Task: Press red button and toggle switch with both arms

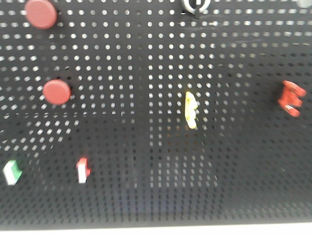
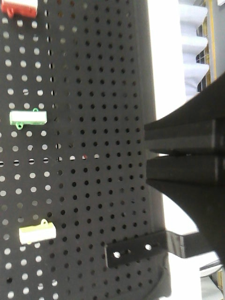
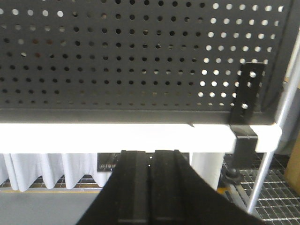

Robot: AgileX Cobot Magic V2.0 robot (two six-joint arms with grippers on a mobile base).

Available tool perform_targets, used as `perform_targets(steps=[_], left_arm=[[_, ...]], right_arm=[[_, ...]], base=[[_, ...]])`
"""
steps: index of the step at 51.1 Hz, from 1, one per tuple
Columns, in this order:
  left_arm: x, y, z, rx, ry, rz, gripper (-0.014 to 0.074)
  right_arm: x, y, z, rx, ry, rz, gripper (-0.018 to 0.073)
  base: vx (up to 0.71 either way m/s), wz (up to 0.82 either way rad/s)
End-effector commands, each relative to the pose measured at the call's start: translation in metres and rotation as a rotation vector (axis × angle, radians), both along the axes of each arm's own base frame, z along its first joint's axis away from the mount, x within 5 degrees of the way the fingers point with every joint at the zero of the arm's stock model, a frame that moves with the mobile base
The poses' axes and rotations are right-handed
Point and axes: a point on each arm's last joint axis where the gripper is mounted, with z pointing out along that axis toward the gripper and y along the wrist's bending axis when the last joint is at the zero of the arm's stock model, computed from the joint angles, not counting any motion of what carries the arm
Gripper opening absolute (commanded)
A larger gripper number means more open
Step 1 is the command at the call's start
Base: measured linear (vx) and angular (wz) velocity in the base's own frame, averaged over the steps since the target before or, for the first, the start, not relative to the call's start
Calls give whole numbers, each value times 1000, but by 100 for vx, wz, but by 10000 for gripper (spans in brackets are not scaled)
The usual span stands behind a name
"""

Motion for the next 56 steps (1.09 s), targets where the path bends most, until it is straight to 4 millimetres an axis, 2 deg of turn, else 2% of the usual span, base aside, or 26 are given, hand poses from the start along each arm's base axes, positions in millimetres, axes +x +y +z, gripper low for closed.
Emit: perform_targets(steps=[1, 37, 43, 46, 56], left_arm=[[0, 0, -3, -13, -61, -5, 2], [0, 0, -3, -13, -61, -5, 2], [0, 0, -3, -13, -61, -5, 2], [0, 0, -3, -13, -66, -5, 2], [0, 0, -1, -14, -79, -6, 2]], right_arm=[[0, 0, 4, -11, -86, -1, 0], [0, 0, 4, -11, -86, -1, 0], [0, 0, 5, -144, -83, 3, 0], [0, -1, 7, -204, -97, 5, 0], [-1, 1, 17, -155, -213, 12, 0]], base=[[12, 1], [4, 0], [0, 0], [0, 0], [0, 0]])
